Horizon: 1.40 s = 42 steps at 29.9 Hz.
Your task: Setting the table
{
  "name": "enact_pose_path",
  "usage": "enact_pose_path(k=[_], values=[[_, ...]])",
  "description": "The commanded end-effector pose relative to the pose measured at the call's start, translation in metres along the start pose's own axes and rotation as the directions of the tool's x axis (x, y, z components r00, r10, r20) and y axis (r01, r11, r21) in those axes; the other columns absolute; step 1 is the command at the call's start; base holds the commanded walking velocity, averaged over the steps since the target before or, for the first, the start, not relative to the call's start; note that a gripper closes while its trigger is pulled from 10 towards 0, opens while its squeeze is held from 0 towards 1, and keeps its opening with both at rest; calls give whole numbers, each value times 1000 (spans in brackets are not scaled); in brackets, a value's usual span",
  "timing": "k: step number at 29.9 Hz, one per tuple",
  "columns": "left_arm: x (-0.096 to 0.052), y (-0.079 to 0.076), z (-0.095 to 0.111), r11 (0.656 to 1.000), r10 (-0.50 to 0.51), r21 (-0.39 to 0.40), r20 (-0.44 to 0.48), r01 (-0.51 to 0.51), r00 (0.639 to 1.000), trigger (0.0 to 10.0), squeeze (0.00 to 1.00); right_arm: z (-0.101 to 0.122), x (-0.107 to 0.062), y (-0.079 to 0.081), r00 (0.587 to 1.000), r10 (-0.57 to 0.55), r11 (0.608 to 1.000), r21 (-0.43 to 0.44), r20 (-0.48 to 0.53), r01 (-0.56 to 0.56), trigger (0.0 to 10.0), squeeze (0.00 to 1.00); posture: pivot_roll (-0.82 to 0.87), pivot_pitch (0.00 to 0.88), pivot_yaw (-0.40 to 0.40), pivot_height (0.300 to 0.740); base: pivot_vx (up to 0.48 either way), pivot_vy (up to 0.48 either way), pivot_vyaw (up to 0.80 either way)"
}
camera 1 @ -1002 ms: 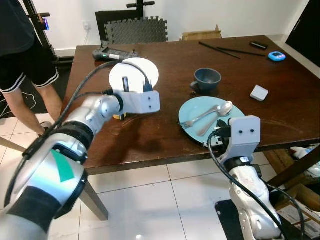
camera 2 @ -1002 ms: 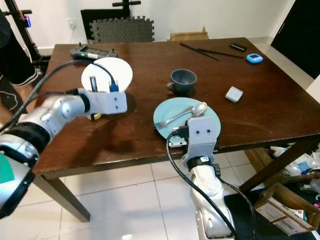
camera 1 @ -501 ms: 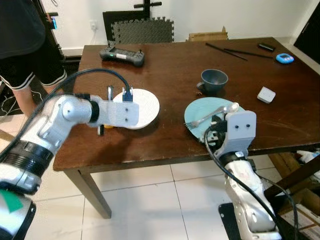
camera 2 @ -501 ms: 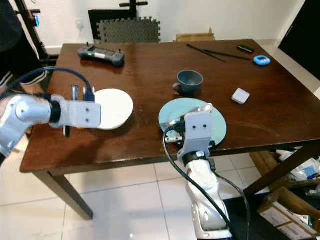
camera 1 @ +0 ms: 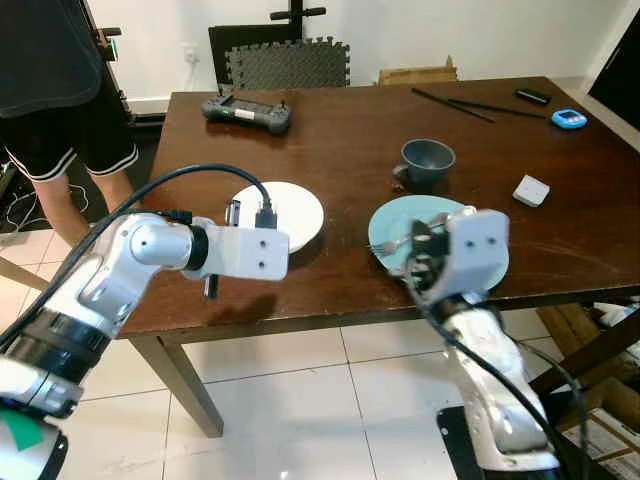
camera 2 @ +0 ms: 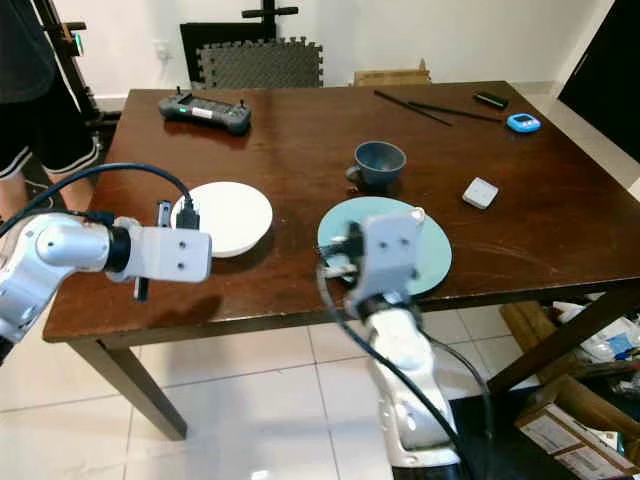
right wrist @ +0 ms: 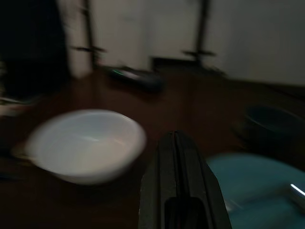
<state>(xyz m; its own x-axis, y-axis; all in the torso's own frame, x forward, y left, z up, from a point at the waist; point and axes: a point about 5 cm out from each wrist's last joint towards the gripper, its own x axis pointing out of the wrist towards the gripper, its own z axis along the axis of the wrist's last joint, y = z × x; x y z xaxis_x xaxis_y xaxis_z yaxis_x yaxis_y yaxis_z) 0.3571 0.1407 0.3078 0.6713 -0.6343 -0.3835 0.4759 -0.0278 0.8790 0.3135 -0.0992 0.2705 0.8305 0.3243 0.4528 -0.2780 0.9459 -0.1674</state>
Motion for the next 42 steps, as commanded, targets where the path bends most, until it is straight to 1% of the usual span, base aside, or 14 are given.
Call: enact_pose_path(k=[1, 3, 4, 5, 10, 18, 26, 32, 33, 35, 36, 37, 39, 42], values=[[7, -7, -7, 998, -55, -7, -31, 55, 998, 10000, 1000, 0, 2, 11, 998, 64, 998, 11, 2, -64, 10000, 0, 38, 210, 63, 740, 0, 0, 0], [9, -7, -9, 998, -60, -15, -42, 59, 997, 10000, 1000, 0, 4, 15, 996, 86, 996, 7, 5, -86, 10000, 0, 38, 211, 62, 740, 0, 0, 0], [12, -7, -11, 997, -73, -24, -53, 72, 996, 10000, 180, -1, 6, 18, 995, 102, 995, 4, 0, -102, 10000, 0, 38, 211, 61, 740, 0, 0, 0], [16, -7, -13, 996, -84, -34, -64, 82, 994, 10000, 0, -4, 8, 22, 992, 126, 992, 6, -15, -126, 10000, 0, 39, 211, 59, 740, 0, 0, 0], [24, -3, -19, 995, -103, -9, -113, 103, 988, 10000, 0, -18, 12, 31, 976, 194, 980, -24, -102, -197, 10000, 0, 32, 216, 56, 740, 0, 0, 0], [32, 8, -27, 995, -96, 20, -182, 102, 979, 10000, 0, -31, 24, 46, 956, 237, 971, 71, -173, -228, 10000, 0, 24, 224, 53, 740, 0, 0, 0], [49, -6, -35, 988, -152, -2, -236, 156, 960, 10000, 0, -39, 25, 57, 936, 283, 959, 92, -209, -270, 10000, 0, 13, 224, 50, 740, 0, 0, 0], [55, -11, -37, 991, -129, 6, -256, 136, 958, 10000, 0, -38, 26, 59, 939, 281, 959, 99, -199, -266, 10000, 0, 9, 221, 53, 740, 0, 0, 0], [56, -10, -37, 994, -99, 16, -262, 107, 960, 7294, 0, -38, 26, 59, 941, 277, 960, 100, -196, -262, 10000, 0, 8, 219, 54, 740, 0, 0, 0], [56, -9, -37, 995, -84, 21, -263, 92, 961, 7294, 0, -37, 25, 59, 941, 275, 960, 100, -195, -260, 10000, 0, 8, 219, 53, 740, 0, 0, 0], [57, -8, -38, 997, -52, 35, -270, 64, 961, 4824, 0, -37, 25, 59, 942, 276, 960, 100, -193, -261, 10000, 0, 9, 217, 53, 740, 0, 0, 0], [57, -8, -38, 997, -52, 35, -270, 64, 961, 4824, 0, -37, 25, 59, 942, 276, 960, 100, -193, -261, 10000, 0, 9, 217, 53, 740, 0, 0, 0], [58, -7, -38, 998, -29, 53, -274, 46, 961, 0, 0, -37, 25, 59, 942, 274, 961, 101, -191, -259, 10000, 0, 9, 216, 53, 740, 0, 0, 0], [58, -7, -39, 997, -18, 62, -271, 36, 962, 0, 0, -37, 24, 59, 943, 273, 961, 102, -189, -258, 10000, 0, 9, 214, 52, 740, 0, 0, 0]])
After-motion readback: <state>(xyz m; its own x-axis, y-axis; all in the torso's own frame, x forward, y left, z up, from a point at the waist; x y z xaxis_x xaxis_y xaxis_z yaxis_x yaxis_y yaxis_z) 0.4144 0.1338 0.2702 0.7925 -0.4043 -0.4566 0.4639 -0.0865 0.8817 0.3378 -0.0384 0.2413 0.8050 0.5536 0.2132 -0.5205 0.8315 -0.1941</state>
